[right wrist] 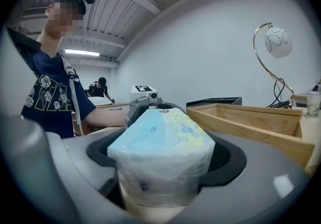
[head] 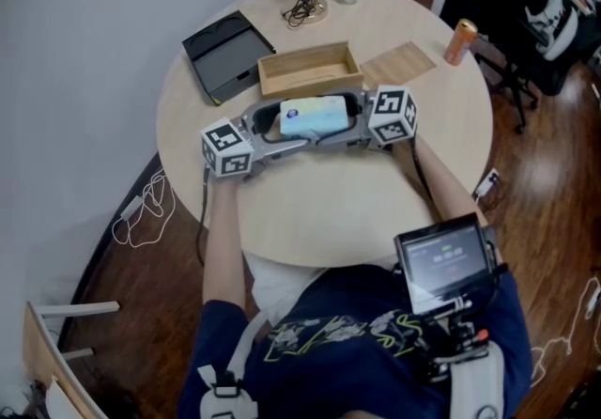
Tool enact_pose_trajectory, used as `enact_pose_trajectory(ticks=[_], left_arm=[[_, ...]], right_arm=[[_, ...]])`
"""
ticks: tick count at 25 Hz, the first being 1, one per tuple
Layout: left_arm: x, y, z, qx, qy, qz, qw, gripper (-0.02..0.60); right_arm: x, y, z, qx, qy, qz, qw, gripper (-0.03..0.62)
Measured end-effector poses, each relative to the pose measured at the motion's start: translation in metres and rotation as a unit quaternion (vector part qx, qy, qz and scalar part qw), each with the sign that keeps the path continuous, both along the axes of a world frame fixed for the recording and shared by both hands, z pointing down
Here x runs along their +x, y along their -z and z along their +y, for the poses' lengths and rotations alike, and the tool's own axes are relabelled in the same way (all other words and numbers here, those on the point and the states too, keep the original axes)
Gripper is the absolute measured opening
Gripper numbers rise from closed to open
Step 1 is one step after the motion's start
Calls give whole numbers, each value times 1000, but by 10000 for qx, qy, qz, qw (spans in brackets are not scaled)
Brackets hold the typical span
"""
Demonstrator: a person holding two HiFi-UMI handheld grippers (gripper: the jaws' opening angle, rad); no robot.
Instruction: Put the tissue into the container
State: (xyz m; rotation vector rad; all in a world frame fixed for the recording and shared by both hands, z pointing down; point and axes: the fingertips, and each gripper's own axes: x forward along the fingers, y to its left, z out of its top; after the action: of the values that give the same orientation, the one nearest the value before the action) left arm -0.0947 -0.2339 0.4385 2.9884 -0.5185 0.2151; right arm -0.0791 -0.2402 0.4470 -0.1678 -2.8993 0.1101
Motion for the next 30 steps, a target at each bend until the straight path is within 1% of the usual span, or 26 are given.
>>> enact_pose_trajectory(ticks=[2,6,8,11,12,15,20,24,30], left_arm=[[2,0,3,13,-33,5,10000,411],[6,3,7,23,-77,6,10000,411],[1,2,8,17,-38,-4,10000,411],[-13,2,7,34,96,-7,9999,414],[-14,3,8,44,48,-6,10000,428],[-7,4,17,50,-248,20,9997,437],[13,5,26,31,-458,71,9989,437],[23,5,25,61,-457,23,9989,438],[31,4,25,54,-520,25,9986,460]], right_arm=[[-1,0,0,6,-14,15,10000,443],[0,3,2,16,22,-55,10000,445],[-1,3,3,7,32,-76,10000,444],[-1,3,6,14,132,-69,9999,425],[0,4,8,17,195,-68,9998,420],[0,4,16,0,418,-65,9991,413],[-2,4,21,41,570,-45,9984,419],[-4,4,23,45,600,-61,9982,423],[-4,4,27,19,657,-32,9978,425]])
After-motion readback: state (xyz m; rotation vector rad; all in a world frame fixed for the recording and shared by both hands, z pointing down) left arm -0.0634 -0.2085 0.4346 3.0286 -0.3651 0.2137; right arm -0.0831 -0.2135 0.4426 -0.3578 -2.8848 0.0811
